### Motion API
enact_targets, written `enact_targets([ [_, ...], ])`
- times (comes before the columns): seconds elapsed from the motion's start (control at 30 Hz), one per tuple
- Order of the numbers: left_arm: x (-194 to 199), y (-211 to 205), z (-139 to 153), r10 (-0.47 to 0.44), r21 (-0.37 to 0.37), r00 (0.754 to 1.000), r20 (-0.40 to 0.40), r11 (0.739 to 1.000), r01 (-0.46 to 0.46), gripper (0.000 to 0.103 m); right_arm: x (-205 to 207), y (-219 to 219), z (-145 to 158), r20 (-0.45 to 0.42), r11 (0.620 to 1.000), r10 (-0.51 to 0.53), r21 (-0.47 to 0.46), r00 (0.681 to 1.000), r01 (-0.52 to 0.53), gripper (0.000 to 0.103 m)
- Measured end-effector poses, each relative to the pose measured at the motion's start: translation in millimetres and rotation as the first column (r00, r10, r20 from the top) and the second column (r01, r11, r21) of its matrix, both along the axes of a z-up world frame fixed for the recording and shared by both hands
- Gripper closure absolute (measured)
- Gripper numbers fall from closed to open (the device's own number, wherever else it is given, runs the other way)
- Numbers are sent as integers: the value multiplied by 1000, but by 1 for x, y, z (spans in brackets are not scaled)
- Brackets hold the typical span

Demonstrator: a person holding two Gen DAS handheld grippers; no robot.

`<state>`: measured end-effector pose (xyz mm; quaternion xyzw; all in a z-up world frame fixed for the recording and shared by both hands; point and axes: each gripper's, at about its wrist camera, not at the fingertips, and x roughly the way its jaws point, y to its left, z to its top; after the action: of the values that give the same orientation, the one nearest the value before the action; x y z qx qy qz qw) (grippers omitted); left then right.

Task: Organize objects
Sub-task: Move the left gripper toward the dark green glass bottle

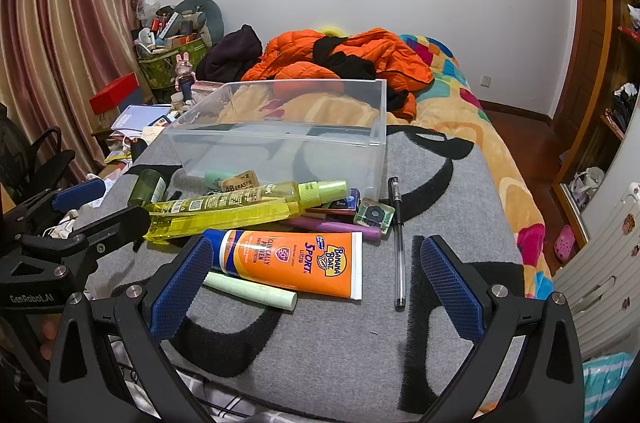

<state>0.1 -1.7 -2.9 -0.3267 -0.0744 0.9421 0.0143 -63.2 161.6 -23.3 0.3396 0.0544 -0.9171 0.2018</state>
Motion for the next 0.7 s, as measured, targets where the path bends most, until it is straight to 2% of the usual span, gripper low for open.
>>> enact_targets([
  [0.7,-1,0,0,0,4,1000,-6,1000,0,0,0,0,1,6,1000,1,-4,1000,-1,0],
])
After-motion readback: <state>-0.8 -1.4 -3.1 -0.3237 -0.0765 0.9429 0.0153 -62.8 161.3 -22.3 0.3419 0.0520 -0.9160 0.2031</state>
